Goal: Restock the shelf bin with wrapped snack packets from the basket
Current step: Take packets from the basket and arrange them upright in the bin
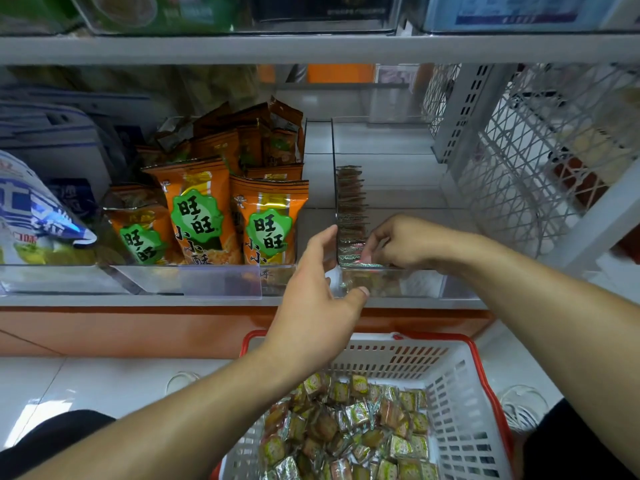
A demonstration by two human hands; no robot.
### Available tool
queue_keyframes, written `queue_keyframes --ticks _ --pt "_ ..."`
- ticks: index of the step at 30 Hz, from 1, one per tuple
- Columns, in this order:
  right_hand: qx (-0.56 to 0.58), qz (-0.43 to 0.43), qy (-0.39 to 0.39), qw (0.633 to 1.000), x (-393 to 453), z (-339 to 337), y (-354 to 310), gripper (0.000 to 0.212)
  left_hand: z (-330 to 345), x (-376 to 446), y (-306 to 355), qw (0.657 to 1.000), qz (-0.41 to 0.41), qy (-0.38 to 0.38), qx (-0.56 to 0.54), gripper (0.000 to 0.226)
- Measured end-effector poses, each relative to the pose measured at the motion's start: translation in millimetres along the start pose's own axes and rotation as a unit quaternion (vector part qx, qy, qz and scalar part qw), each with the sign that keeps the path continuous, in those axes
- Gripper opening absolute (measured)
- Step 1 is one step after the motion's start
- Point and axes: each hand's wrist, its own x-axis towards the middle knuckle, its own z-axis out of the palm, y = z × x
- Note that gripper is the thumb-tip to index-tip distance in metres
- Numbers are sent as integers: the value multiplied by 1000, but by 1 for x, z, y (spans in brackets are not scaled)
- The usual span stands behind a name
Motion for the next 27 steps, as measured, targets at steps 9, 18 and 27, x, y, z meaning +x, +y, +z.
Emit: queue_keyframes --ticks 9,18,27 --pt "-65 7 -15 998 -1 -11 1 21 1 3 -7 1000 1 -7 5 82" --pt "-113 82 -62 988 11 3 -11 32 6 -2 -8 999 12 4 40 90" --pt "-26 94 -136 986 10 0 -4 40 14 0 -17 998 33 15 56 96"
